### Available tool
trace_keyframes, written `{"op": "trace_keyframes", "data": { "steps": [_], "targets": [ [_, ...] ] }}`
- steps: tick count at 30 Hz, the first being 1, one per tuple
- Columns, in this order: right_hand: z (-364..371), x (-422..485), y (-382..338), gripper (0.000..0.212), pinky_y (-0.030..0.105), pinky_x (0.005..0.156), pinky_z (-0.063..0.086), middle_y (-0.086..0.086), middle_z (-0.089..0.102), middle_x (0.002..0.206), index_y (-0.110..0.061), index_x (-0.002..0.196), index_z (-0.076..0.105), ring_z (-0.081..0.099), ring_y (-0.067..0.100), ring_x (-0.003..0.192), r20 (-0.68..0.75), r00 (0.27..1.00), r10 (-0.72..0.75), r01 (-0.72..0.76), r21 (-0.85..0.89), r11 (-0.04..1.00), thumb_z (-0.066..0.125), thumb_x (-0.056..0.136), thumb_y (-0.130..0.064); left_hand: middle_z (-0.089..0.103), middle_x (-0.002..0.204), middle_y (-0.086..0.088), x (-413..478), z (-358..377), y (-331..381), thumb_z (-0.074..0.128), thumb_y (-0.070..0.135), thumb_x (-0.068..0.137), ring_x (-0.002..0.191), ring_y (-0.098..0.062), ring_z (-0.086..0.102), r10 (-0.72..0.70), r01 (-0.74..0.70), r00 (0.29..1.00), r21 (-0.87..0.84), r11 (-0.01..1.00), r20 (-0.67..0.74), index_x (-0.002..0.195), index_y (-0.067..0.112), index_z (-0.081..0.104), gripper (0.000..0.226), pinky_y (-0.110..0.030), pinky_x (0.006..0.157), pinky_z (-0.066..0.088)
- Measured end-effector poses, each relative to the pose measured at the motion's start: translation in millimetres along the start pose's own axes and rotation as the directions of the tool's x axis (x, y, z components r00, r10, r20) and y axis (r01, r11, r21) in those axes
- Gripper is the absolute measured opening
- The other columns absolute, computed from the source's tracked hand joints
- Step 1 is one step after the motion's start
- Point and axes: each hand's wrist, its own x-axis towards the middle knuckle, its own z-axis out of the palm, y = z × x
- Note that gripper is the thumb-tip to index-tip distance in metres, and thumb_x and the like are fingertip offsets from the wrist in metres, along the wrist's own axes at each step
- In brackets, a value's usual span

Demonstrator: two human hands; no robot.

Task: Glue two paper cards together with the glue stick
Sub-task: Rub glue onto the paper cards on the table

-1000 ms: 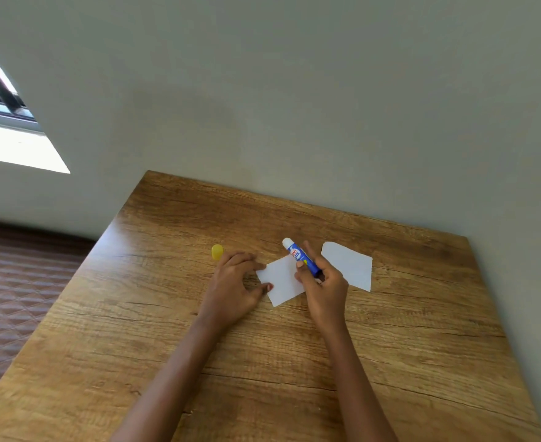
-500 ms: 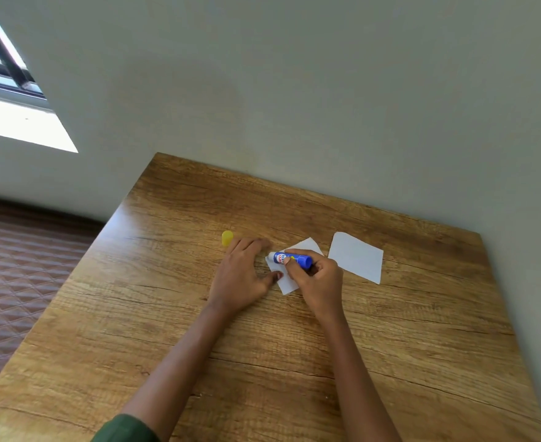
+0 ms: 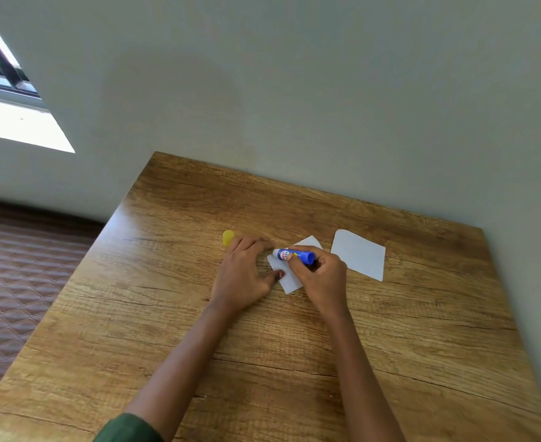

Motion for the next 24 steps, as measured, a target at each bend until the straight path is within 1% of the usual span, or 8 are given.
{"op": "trace_keyframes", "data": {
  "steps": [3,5,7,10,13,15,18,24],
  "targets": [
    [-4.7,3.5,1.9,0.014,0.009,0.046,0.039,-0.01,0.063,0.064,-0.016,0.09,0.074,0.055,-0.005,0.056,-0.047,0.999,0.012,-0.012,-0.001,1.0,0.074,0.077,-0.02,0.056,0.118,0.008,-0.2,-0.1,-0.1,0.075,0.041,0.068,0.117,-0.009,0.04,-0.003,0.002,1.0,-0.007,1.0,-0.007,0.116,0.02,0.06,0.055,-0.023,0.099,0.036],
    [-8.2,6.6,4.3,0.013,0.011,0.044,0.036,-0.01,0.062,0.061,-0.019,0.09,0.074,0.052,-0.003,0.053,-0.072,0.997,0.02,-0.021,-0.008,1.0,0.074,0.077,-0.022,0.056,0.118,0.007,-0.3,-0.1,-0.1,0.075,0.042,0.068,0.117,-0.009,0.039,-0.003,0.003,1.0,0.002,1.0,-0.001,0.116,0.02,0.06,0.055,-0.02,0.098,0.034],
    [-11.4,9.2,7.1,0.013,0.012,0.044,0.033,-0.005,0.062,0.059,-0.017,0.088,0.074,0.049,0.002,0.051,-0.095,0.995,0.025,-0.027,-0.017,0.999,0.074,0.077,-0.023,0.056,0.118,0.007,-0.3,-0.1,0.5,0.075,0.041,0.068,0.117,-0.009,0.039,-0.004,0.004,1.0,0.006,1.0,-0.004,0.114,0.02,0.06,0.053,-0.02,0.097,0.032],
    [-14.7,12.4,10.6,0.015,0.02,0.047,0.034,0.013,0.065,0.065,-0.008,0.082,0.072,0.047,0.009,0.055,-0.122,0.992,0.04,-0.042,-0.02,0.999,0.073,0.078,-0.023,0.057,0.116,0.007,-0.4,0.1,0.4,0.076,0.039,0.067,0.115,-0.01,0.041,0.001,-0.001,1.0,-0.001,1.0,-0.016,0.11,0.02,0.062,0.049,-0.022,0.096,0.034],
    [-17.6,15.0,11.3,0.012,0.015,0.045,0.033,0.011,0.062,0.063,-0.011,0.079,0.07,0.045,0.01,0.053,-0.142,0.988,0.052,-0.054,-0.016,0.998,0.072,0.078,-0.023,0.057,0.115,0.007,-0.2,0.2,0.1,0.077,0.038,0.066,0.115,-0.01,0.041,0.004,-0.004,1.0,0.0,1.0,-0.015,0.109,0.02,0.063,0.048,-0.022,0.097,0.033],
    [-19.5,16.6,12.0,0.012,0.017,0.046,0.034,0.007,0.061,0.064,-0.013,0.082,0.071,0.044,0.009,0.053,-0.161,0.985,0.057,-0.06,-0.014,0.998,0.072,0.078,-0.024,0.057,0.116,0.007,-0.2,0.0,0.2,0.077,0.038,0.067,0.115,-0.01,0.041,0.003,-0.003,1.0,0.0,1.0,-0.012,0.109,0.02,0.062,0.048,-0.021,0.096,0.033],
    [-21.4,19.2,13.9,0.015,0.029,0.051,0.041,0.013,0.065,0.067,-0.013,0.085,0.072,0.049,0.013,0.058,-0.194,0.979,0.064,-0.066,-0.007,0.998,0.072,0.079,-0.026,0.057,0.116,0.008,-0.2,-0.7,0.7,0.076,0.038,0.067,0.116,-0.009,0.04,0.004,-0.004,1.0,0.003,1.0,-0.008,0.11,0.02,0.062,0.049,-0.018,0.095,0.029],
    [-25.3,25.0,17.8,0.02,0.037,0.057,0.049,0.017,0.068,0.073,-0.007,0.087,0.072,0.053,0.018,0.062,-0.246,0.967,0.067,-0.074,-0.018,0.997,0.072,0.079,-0.025,0.056,0.117,0.009,-0.1,-0.5,-0.1,0.075,0.041,0.068,0.117,-0.008,0.039,-0.011,0.01,1.0,0.01,1.0,0.005,0.112,0.021,0.061,0.05,-0.019,0.095,0.029]
  ]
}}
